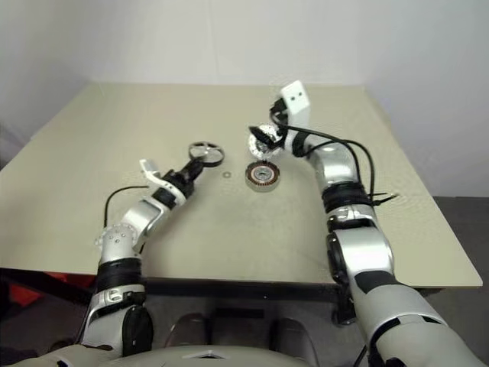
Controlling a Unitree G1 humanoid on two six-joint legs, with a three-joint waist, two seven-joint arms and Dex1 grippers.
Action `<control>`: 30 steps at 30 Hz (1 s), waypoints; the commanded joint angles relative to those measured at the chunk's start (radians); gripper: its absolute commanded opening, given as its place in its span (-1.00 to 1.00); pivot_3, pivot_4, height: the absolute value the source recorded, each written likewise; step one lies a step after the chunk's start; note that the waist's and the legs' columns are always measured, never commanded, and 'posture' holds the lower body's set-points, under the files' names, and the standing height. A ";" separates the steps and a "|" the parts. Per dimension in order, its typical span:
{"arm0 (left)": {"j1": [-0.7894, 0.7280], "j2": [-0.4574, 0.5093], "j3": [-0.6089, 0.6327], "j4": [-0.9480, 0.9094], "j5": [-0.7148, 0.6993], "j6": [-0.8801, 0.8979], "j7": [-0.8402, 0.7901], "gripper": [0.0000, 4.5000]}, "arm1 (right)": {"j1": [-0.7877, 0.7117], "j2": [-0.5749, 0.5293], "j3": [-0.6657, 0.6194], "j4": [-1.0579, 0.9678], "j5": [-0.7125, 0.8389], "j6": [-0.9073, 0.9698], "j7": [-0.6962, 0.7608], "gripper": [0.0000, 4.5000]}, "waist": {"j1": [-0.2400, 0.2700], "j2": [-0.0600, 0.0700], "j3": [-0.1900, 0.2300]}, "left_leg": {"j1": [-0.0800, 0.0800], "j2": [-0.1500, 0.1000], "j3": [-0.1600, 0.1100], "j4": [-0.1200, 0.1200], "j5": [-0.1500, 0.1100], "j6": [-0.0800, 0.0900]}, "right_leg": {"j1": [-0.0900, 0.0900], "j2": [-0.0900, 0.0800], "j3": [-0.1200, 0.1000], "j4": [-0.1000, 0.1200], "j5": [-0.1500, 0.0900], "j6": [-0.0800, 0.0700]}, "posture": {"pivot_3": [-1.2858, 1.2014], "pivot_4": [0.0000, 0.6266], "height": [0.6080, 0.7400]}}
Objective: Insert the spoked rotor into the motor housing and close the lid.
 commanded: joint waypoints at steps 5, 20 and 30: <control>-0.160 -0.032 -0.100 0.121 0.041 0.083 -0.086 -0.84 | 0.028 -0.041 -0.040 0.001 0.002 -0.019 -0.061 0.96 | 0.000 0.000 0.000 | 0.000 0.000 0.000 0.000 0.000 0.000 | 0.000 0.000 0.000 0.001 0.000 0.000 | 0.03 -1.00 1.00; -0.294 -0.062 -0.073 0.467 0.203 0.079 -0.146 -0.84 | 0.092 -0.046 -0.048 -0.087 0.015 0.020 -0.067 0.96 | 0.004 0.000 0.000 | 0.000 -0.001 0.000 0.001 0.002 0.004 | 0.001 -0.001 0.000 0.000 0.000 0.000 | 0.03 -1.00 1.00; -0.282 -0.092 -0.075 0.342 0.165 0.204 -0.259 -0.84 | 0.088 -0.034 -0.037 -0.089 0.011 0.022 -0.063 0.96 | 0.004 0.000 0.000 | -0.001 -0.001 0.000 0.001 0.002 0.005 | 0.000 -0.001 0.000 0.000 0.000 -0.001 | 0.03 -1.00 1.00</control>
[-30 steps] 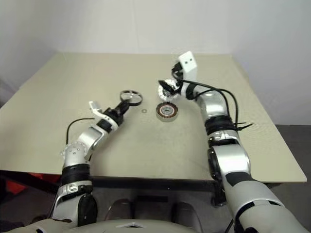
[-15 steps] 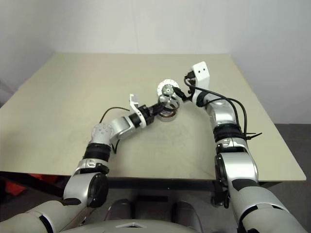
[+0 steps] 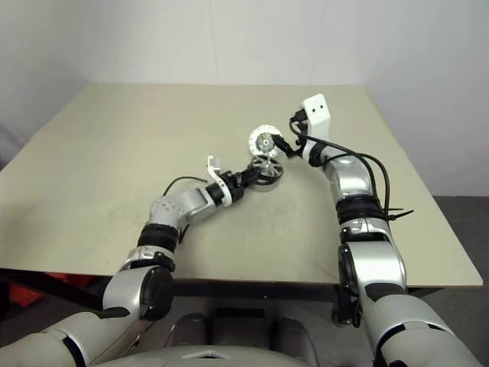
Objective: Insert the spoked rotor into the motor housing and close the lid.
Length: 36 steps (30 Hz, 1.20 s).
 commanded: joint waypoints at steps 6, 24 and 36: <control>-0.010 -0.012 -0.040 -0.045 0.026 0.079 -0.040 -0.84 | -0.011 -0.011 -0.011 -0.043 0.011 -0.008 0.001 0.96 | 0.000 0.000 0.000 | 0.000 0.000 0.000 0.000 -0.002 0.004 | 0.000 0.000 0.000 0.000 0.000 0.000 | 0.03 -1.00 1.00; -0.026 -0.002 -0.190 0.012 0.214 0.172 -0.179 -0.84 | 0.014 -0.018 -0.020 -0.068 0.017 -0.008 -0.008 0.96 | 0.004 0.000 0.000 | 0.000 -0.001 0.000 0.000 -0.002 0.004 | 0.000 -0.001 0.000 -0.001 0.000 0.000 | 0.03 -1.00 1.00; -0.026 -0.020 -0.152 0.025 0.206 0.231 -0.219 -0.84 | 0.005 -0.024 -0.017 -0.073 0.016 -0.002 -0.003 0.96 | 0.001 0.000 0.000 | 0.000 -0.001 0.001 0.000 -0.002 0.005 | 0.000 -0.001 0.000 0.000 0.000 0.000 | 0.03 -1.00 1.00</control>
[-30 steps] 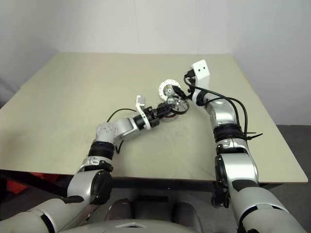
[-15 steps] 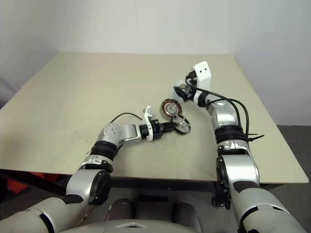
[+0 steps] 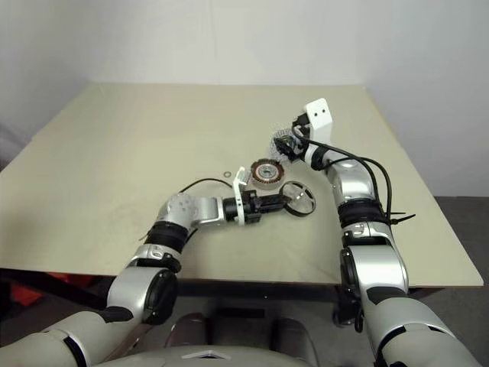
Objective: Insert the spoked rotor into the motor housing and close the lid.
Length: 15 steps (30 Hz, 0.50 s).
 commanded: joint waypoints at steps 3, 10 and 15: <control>-0.010 -0.009 0.010 0.047 0.030 -0.005 0.025 -0.84 | -0.024 -0.014 -0.016 -0.054 0.016 -0.008 -0.001 0.96 | 0.000 0.000 0.000 | 0.000 0.000 0.000 0.000 0.000 0.000 | 0.000 0.000 0.000 0.000 0.000 0.000 | 0.03 -1.00 1.00; -0.006 -0.006 -0.024 0.027 0.068 -0.019 -0.003 -0.41 | -0.022 -0.014 -0.016 -0.052 0.014 -0.012 -0.004 0.96 | 0.000 0.000 0.000 | 0.000 0.000 0.000 0.000 0.000 0.001 | 0.000 0.000 0.000 -0.001 0.000 0.000 | 0.03 -1.00 1.00; -0.009 -0.001 -0.002 0.027 0.059 -0.002 0.007 0.15 | -0.025 -0.011 -0.015 -0.047 0.013 -0.015 -0.005 0.96 | 0.000 0.000 0.000 | 0.000 0.000 0.000 0.000 0.000 0.000 | 0.000 0.000 0.000 -0.001 0.000 0.000 | 0.03 -1.00 1.00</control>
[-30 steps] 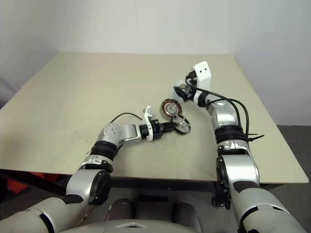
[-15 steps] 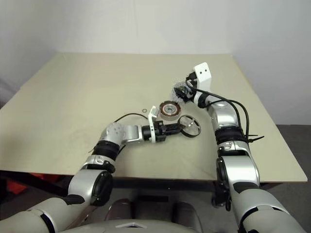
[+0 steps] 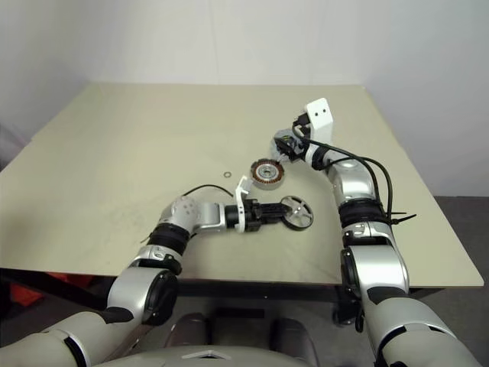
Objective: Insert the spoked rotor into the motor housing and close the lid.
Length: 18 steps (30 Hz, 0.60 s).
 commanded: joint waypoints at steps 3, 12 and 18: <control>-0.005 0.007 0.015 -0.067 -0.029 0.014 -0.044 0.15 | -0.026 -0.008 -0.014 -0.046 0.014 -0.016 -0.002 0.96 | 0.000 0.000 0.000 | 0.000 0.000 0.000 0.000 0.000 0.000 | 0.000 0.000 0.000 0.000 0.000 0.000 | 0.03 -1.00 1.00; 0.062 0.045 0.095 -0.287 -0.194 0.109 -0.129 0.15 | -0.028 0.031 -0.028 -0.128 0.071 -0.093 0.059 0.96 | -0.004 0.001 0.001 | 0.000 0.001 0.001 -0.001 0.000 0.000 | 0.000 0.001 0.000 0.000 0.000 -0.001 | 0.03 -1.00 1.00; 0.085 0.050 0.121 -0.309 -0.211 0.131 -0.083 0.15 | -0.036 0.034 -0.027 -0.150 0.085 -0.091 0.062 0.96 | -0.002 0.001 0.001 | 0.000 0.000 0.000 0.000 -0.001 0.000 | 0.000 -0.001 0.000 0.000 0.000 -0.001 | 0.03 -1.00 1.00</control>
